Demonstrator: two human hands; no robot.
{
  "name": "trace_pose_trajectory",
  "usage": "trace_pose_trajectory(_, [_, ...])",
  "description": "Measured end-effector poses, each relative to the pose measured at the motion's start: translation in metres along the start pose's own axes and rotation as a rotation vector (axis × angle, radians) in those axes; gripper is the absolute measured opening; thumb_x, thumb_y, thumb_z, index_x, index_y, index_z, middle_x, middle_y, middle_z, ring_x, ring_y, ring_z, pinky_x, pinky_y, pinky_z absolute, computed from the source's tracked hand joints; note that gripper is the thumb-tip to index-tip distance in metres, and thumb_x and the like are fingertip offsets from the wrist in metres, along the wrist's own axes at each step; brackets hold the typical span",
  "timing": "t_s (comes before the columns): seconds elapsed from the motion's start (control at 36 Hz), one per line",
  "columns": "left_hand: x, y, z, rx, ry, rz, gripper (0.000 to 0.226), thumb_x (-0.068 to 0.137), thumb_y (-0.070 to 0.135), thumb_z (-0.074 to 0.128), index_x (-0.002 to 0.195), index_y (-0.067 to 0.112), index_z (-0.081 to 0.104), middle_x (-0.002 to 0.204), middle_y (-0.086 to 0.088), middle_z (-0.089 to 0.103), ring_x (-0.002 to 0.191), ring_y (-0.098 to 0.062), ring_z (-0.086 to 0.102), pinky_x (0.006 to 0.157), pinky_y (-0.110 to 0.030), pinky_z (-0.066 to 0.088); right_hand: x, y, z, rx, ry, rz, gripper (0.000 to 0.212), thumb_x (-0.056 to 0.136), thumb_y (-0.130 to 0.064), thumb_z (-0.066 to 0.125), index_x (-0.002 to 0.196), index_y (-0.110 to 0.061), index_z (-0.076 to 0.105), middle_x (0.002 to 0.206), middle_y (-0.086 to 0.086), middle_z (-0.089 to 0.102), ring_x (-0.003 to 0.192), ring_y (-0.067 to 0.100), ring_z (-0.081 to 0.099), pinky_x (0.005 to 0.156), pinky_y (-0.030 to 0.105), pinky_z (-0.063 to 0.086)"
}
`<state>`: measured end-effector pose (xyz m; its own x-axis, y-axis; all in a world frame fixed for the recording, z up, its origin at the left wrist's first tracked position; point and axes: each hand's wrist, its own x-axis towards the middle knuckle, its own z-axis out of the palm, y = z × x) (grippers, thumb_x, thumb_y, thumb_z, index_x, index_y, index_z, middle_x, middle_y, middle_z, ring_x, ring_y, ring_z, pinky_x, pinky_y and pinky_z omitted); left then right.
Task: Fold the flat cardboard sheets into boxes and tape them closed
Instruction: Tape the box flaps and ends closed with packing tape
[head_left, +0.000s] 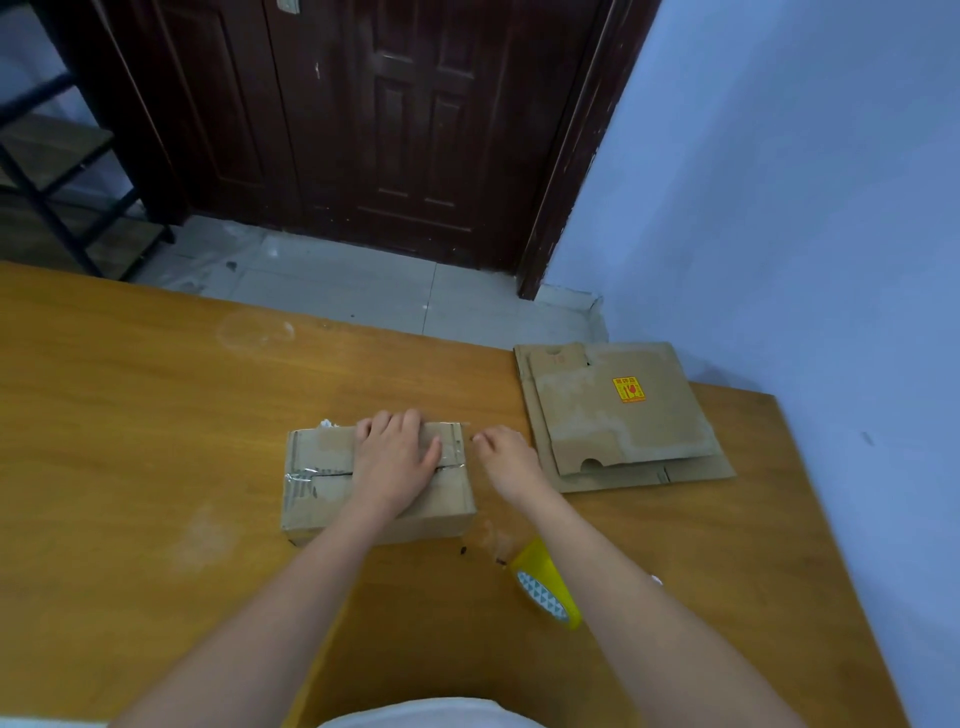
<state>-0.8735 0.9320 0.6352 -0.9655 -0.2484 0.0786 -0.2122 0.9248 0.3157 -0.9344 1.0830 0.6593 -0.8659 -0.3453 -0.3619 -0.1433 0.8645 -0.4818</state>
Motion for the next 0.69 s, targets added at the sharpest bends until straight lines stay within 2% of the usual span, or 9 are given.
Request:
trace_pose_trajectory(0.08, [-0.001, 0.002, -0.001, 0.01, -0.021, 0.004, 0.047, 0.091, 0.05, 0.028, 0.109, 0.016, 0.055, 0.104, -0.001, 0.063, 0.104, -0.023, 0.051, 0.09, -0.034, 0.024, 0.012, -0.002, -0.01, -0.099, 0.078, -0.079, 0.036, 0.094, -0.03, 0.05, 0.128, -0.016, 0.052, 0.126, 0.002, 0.053, 0.12, 0.022, 0.046, 0.102, 0.042, 0.038])
trace_pose_trajectory(0.17, [-0.001, 0.002, -0.003, 0.007, -0.021, 0.0, 0.056, 0.087, 0.053, 0.02, 0.107, 0.016, 0.056, 0.102, -0.001, 0.063, 0.102, -0.023, 0.052, 0.088, -0.034, 0.024, 0.024, -0.01, -0.02, -0.254, -0.049, -0.172, 0.05, 0.091, -0.029, 0.056, 0.138, -0.025, 0.042, 0.14, -0.001, 0.044, 0.133, 0.024, 0.033, 0.113, 0.052, 0.022])
trace_pose_trajectory(0.22, [-0.001, 0.001, -0.001, 0.004, -0.008, -0.001, 0.062, 0.083, 0.055, 0.015, 0.105, 0.015, 0.057, 0.099, -0.002, 0.064, 0.099, -0.024, 0.053, 0.086, -0.034, 0.024, 0.033, -0.014, -0.024, -0.368, -0.123, -0.217, 0.049, 0.091, -0.029, 0.056, 0.138, -0.029, 0.043, 0.144, -0.001, 0.041, 0.138, 0.024, 0.026, 0.115, 0.056, 0.009])
trace_pose_trajectory(0.28, [0.0, 0.0, 0.0, 0.005, -0.001, 0.003, 0.061, 0.083, 0.054, 0.016, 0.103, 0.015, 0.057, 0.096, -0.002, 0.064, 0.097, -0.024, 0.053, 0.086, -0.035, 0.024, 0.041, -0.017, -0.028, -0.453, -0.189, -0.253, 0.042, 0.092, -0.029, 0.054, 0.134, -0.029, 0.049, 0.141, 0.0, 0.046, 0.137, 0.024, 0.027, 0.114, 0.057, 0.005])
trace_pose_trajectory(0.36, [0.0, 0.0, 0.001, 0.01, -0.005, -0.006, 0.059, 0.083, 0.054, 0.017, 0.102, 0.015, 0.057, 0.096, -0.002, 0.064, 0.097, -0.025, 0.053, 0.086, -0.035, 0.025, 0.047, -0.025, -0.034, -0.57, -0.282, -0.308, 0.028, 0.093, -0.025, 0.05, 0.118, -0.019, 0.061, 0.123, 0.005, 0.06, 0.125, 0.027, 0.043, 0.11, 0.05, 0.019])
trace_pose_trajectory(0.47, [0.0, 0.0, 0.001, 0.007, -0.017, -0.006, 0.06, 0.083, 0.054, 0.017, 0.102, 0.014, 0.057, 0.096, -0.003, 0.063, 0.098, -0.025, 0.053, 0.088, -0.036, 0.027, 0.05, -0.034, -0.041, -0.627, -0.291, -0.378, 0.021, 0.093, -0.024, 0.05, 0.104, -0.016, 0.065, 0.103, 0.006, 0.065, 0.099, 0.025, 0.055, 0.09, 0.037, 0.038])
trace_pose_trajectory(0.56, [0.001, 0.0, 0.002, 0.005, -0.003, -0.004, 0.058, 0.083, 0.054, 0.02, 0.101, 0.014, 0.058, 0.094, -0.004, 0.064, 0.096, -0.026, 0.054, 0.086, -0.036, 0.027, 0.051, -0.039, -0.046, -0.632, -0.338, -0.363, 0.021, 0.092, -0.025, 0.052, 0.102, -0.012, 0.066, 0.09, 0.006, 0.059, 0.082, 0.023, 0.052, 0.069, 0.032, 0.04])
trace_pose_trajectory(0.69, [0.001, -0.001, 0.004, -0.008, 0.01, -0.013, 0.054, 0.083, 0.052, 0.024, 0.096, 0.013, 0.058, 0.088, -0.004, 0.064, 0.093, -0.028, 0.054, 0.085, -0.035, 0.026, 0.053, -0.041, -0.048, -0.594, -0.338, -0.338, 0.019, 0.09, -0.026, 0.058, 0.098, -0.012, 0.068, 0.083, 0.003, 0.056, 0.075, 0.023, 0.055, 0.061, 0.029, 0.04])
